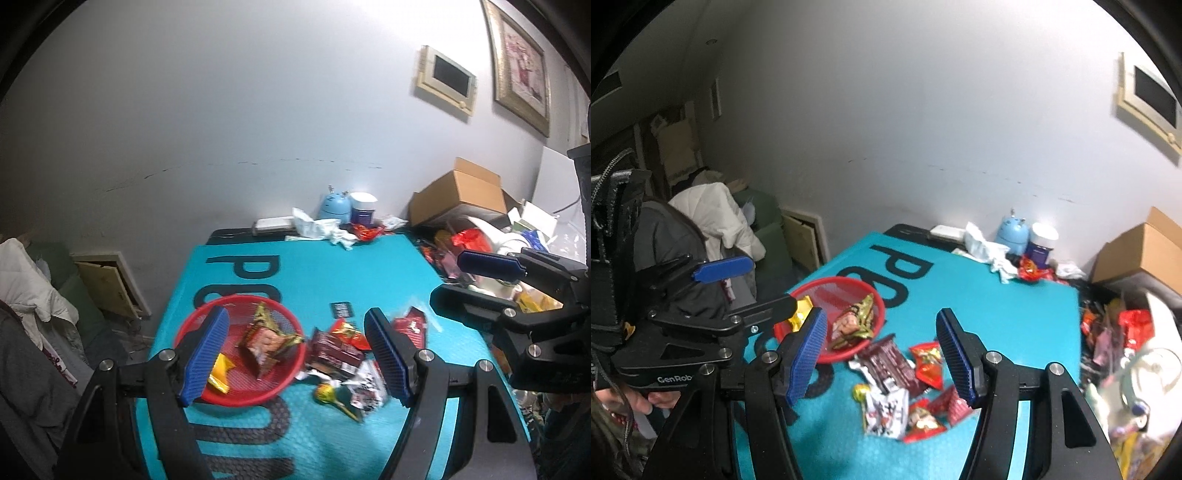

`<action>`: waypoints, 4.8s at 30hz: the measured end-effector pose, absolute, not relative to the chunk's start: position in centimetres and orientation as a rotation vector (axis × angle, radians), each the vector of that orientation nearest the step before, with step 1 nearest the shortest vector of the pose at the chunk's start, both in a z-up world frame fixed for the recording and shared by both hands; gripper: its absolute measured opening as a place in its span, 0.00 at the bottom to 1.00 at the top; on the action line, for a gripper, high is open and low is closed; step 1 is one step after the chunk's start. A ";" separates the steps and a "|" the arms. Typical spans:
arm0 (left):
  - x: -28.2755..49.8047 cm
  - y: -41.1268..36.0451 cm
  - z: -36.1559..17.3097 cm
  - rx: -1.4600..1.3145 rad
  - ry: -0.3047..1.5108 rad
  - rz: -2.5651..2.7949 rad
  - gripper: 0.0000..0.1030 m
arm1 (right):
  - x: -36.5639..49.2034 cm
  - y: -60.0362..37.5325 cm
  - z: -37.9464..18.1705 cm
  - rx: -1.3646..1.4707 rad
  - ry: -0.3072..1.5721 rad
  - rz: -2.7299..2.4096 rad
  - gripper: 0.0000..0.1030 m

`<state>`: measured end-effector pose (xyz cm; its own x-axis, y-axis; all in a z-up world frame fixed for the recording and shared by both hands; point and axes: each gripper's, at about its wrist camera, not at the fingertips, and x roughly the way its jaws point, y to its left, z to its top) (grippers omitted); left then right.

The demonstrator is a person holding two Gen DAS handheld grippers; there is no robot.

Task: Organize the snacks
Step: 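Move both tools back toward the remaining snacks, then grasp the white candy packet with the left tool while the right tool grasps the red-gold pouch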

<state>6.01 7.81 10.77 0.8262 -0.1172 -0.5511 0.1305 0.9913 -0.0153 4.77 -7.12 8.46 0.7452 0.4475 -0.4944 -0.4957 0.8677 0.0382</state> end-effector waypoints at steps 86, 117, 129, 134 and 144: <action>12.5 1.0 -5.7 -0.114 0.984 -0.403 0.30 | 10.6 -13.4 -9.4 0.116 0.917 0.538 0.36; 8.5 -3.5 -6.6 0.012 1.124 -0.526 0.31 | 4.1 -17.2 -9.0 0.089 0.961 0.431 0.49; 9.2 -4.7 -7.1 0.001 1.148 -0.521 0.42 | 5.4 -18.0 -7.0 0.011 0.905 0.394 0.62; 9.5 -5.0 -7.1 0.008 1.143 -0.531 0.42 | 6.2 -17.1 -6.2 -0.034 0.873 0.424 0.64; 9.6 -4.0 -7.0 0.007 1.097 -0.496 0.38 | 8.2 -15.3 -7.1 -0.091 0.887 0.516 0.64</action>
<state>9.61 -4.02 -6.97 0.3590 -0.3811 -0.8520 0.3875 0.8913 -0.2354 8.22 -15.28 -7.10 0.5182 0.3929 -0.7597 -0.4667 0.8742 0.1338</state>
